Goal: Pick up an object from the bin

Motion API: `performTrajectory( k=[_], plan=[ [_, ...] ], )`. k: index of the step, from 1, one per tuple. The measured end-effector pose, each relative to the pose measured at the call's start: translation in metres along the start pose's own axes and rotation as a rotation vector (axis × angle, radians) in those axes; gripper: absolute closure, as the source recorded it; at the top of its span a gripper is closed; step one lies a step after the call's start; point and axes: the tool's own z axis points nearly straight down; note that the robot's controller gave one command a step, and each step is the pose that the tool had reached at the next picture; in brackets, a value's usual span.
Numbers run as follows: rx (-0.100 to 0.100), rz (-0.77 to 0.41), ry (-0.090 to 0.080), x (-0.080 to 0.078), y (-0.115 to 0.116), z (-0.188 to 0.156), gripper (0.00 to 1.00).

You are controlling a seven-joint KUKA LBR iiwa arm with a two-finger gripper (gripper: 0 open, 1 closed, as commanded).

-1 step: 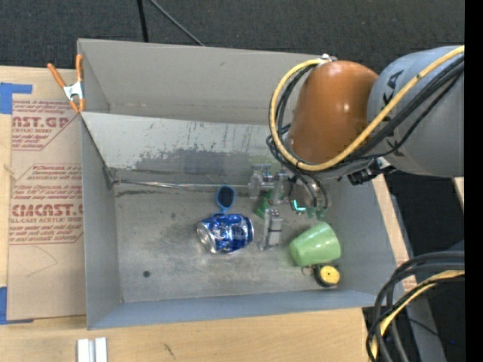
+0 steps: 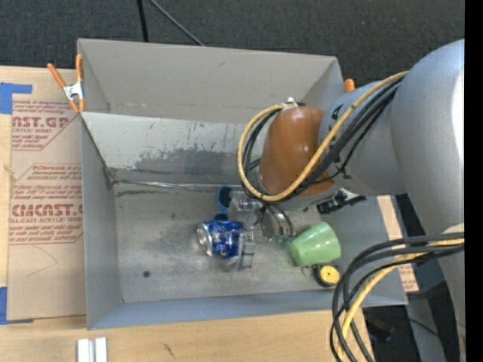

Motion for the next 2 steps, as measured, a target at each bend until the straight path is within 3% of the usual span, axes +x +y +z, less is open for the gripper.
performTrajectory(
  k=[1, 2],
  plan=[
    [0.002, -0.347, -0.017, 0.055, -0.026, 0.015, 0.00],
    [0.001, -0.112, -0.007, 0.048, -0.002, 0.005, 0.00]
  ],
)
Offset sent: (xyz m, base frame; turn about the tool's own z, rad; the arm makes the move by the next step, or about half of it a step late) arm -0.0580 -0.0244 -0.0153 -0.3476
